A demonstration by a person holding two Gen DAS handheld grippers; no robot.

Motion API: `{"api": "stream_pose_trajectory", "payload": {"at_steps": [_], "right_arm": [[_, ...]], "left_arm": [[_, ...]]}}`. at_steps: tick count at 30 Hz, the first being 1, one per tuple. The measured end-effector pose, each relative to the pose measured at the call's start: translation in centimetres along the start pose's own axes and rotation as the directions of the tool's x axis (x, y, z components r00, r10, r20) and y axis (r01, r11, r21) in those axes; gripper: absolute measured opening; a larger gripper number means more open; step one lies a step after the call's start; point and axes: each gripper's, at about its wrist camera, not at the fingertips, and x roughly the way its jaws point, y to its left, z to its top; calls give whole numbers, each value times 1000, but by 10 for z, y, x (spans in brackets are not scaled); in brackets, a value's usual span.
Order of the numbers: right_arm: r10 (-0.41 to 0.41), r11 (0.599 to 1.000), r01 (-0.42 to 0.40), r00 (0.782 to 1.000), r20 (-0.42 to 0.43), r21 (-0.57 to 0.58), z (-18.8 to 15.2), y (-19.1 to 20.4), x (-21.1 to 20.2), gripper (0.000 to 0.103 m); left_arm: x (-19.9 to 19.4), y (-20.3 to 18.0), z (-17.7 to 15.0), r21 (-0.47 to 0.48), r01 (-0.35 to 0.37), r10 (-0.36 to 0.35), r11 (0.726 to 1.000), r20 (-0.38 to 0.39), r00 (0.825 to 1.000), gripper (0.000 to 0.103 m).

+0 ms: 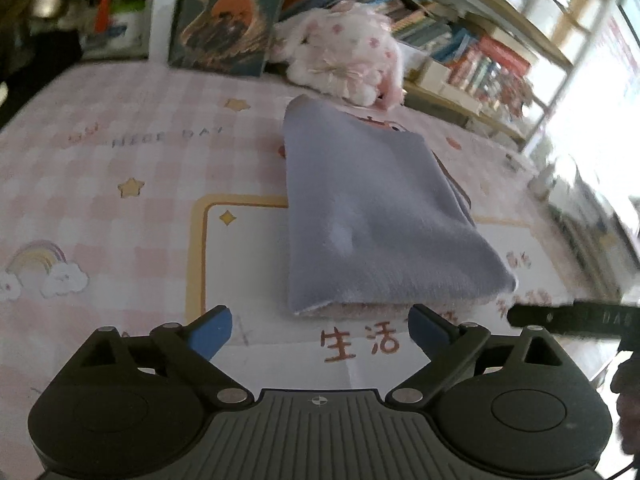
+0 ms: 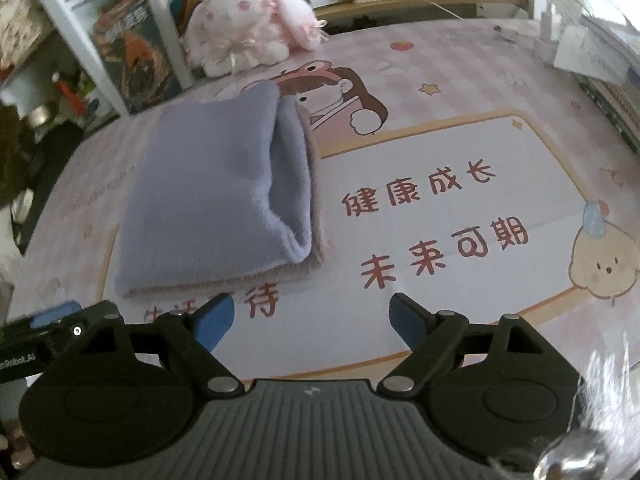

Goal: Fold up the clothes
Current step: 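Open both tools and lift them off the folded bundle, then grasp the bundle's lavender end with the left tool while the right tool grasps the layered edge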

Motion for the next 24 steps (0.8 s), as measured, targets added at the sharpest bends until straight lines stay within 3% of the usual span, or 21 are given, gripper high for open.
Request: {"api": "stream_pose_trajectory", "payload": {"at_steps": [5,12,17,20,24], "right_arm": [[17,998,-16,1000,-10,57,7,-8,5,85],[89,991,-84,995,-43,105,31,-17,24,85],[150,981,-139,986,-69,135,50,-23,39,84],[186,973,-172,979,-83,154,61,-26,49,83],[234,960,-214,967,-101,180,76,-30,61,82]], "left_arm": [[8,12,11,-115,16,-16,993,7,1000,100],[25,25,28,-202,-42,38,979,-20,999,100],[42,27,39,-218,11,-13,976,-9,1000,100],[59,24,47,-227,-18,1,974,-77,997,100],[71,18,52,-235,-24,2,972,-96,995,100]]}}
